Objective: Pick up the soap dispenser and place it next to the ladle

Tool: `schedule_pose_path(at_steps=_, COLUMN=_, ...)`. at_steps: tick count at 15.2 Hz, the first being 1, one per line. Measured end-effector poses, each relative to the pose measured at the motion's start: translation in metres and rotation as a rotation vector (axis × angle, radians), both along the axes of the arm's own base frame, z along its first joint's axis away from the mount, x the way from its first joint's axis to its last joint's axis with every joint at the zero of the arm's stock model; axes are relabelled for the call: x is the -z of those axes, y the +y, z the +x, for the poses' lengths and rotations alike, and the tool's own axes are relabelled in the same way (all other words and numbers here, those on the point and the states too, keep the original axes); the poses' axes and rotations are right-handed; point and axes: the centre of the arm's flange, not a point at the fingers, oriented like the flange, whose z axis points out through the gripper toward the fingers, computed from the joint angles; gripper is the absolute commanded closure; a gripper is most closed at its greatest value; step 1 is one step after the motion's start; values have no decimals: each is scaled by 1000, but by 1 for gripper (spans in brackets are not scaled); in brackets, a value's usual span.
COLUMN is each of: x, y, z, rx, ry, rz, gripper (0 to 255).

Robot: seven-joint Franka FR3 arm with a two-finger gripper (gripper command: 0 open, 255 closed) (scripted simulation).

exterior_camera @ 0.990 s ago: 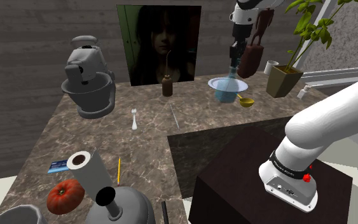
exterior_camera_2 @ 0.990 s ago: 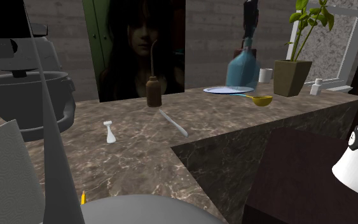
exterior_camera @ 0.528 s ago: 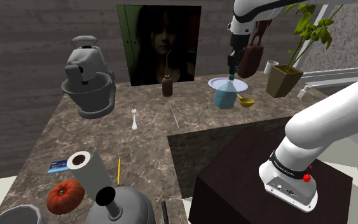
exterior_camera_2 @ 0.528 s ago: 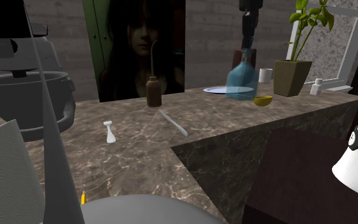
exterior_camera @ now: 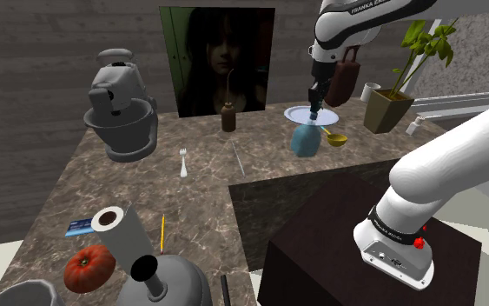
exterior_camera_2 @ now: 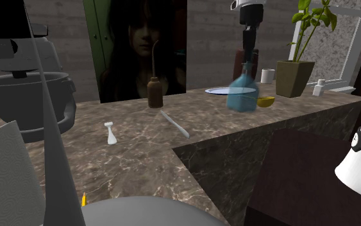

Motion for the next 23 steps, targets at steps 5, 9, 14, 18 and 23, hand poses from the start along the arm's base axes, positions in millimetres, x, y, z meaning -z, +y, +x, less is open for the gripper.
schedule_pose_path(at_steps=5, x=22, y=0, z=1, rx=0, ry=0, rz=0, gripper=255)
schedule_pose_path(at_steps=9, x=24, y=1, z=1, rx=0, ry=0, rz=0, gripper=255)
schedule_pose_path(at_steps=14, x=24, y=1, z=1, rx=0, ry=-1, rz=0, gripper=0)
schedule_pose_path(at_steps=18, x=18, y=0, z=2, rx=0, ry=-1, rz=0, gripper=0)
schedule_pose_path(at_steps=23, x=-23, y=0, z=5, rx=0, ry=-2, rz=-1, gripper=0)
